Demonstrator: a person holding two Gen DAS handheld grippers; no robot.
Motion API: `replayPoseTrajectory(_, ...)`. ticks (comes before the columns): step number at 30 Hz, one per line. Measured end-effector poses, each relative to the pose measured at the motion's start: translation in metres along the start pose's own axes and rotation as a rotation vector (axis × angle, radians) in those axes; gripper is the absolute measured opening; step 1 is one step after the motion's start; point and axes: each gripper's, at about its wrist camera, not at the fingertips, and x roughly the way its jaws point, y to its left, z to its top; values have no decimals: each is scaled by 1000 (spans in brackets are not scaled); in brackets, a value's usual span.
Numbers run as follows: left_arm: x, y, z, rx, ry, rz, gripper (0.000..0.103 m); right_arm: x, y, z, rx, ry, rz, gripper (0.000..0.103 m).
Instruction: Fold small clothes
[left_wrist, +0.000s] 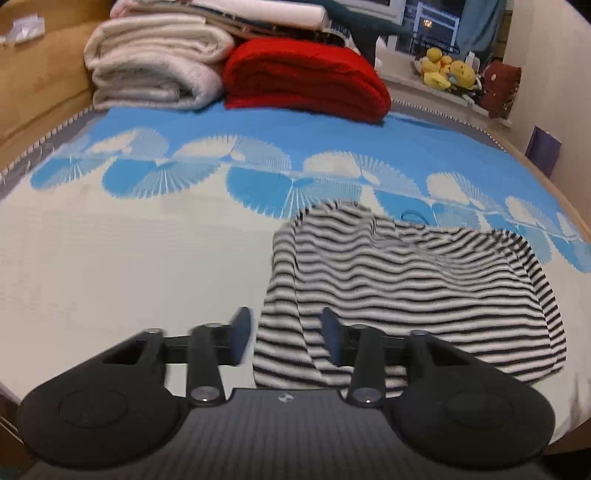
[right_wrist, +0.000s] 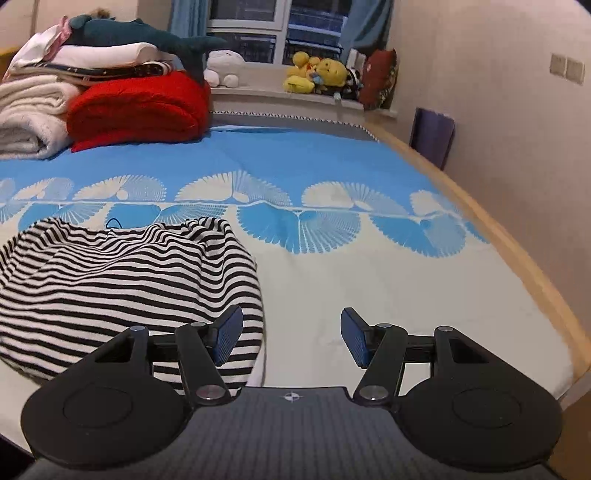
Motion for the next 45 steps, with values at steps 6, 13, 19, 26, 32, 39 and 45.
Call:
replayPoseTrajectory(6, 16, 3, -18, -33, 87, 25, 9, -2, -8, -12, 41, 1, 18, 28)
replayPoseTrajectory(13, 29, 22, -14, -236, 127, 3, 10, 7, -2, -14, -1, 28, 35, 28)
replayPoseTrajectory(19, 58, 36, -22, -376, 254, -26, 16, 15, -13, -13, 50, 51, 35, 29)
replayPoseTrajectory(26, 90, 44, -39, -518, 354, 11, 38, 21, -13, -13, 60, 72, 59, 29)
replayPoseTrajectory(32, 99, 47, -43, -609, 329, 20, 39, 24, -7, -15, 10, 86, 71, 29)
replayPoseTrajectory(39, 110, 39, -36, -608, 309, 51, 41, 33, -7, -18, -14, 124, 69, 30)
replayPoseTrajectory(45, 100, 27, -29, -522, 251, 68, 6, 36, -7, -21, -25, 141, 60, 31)
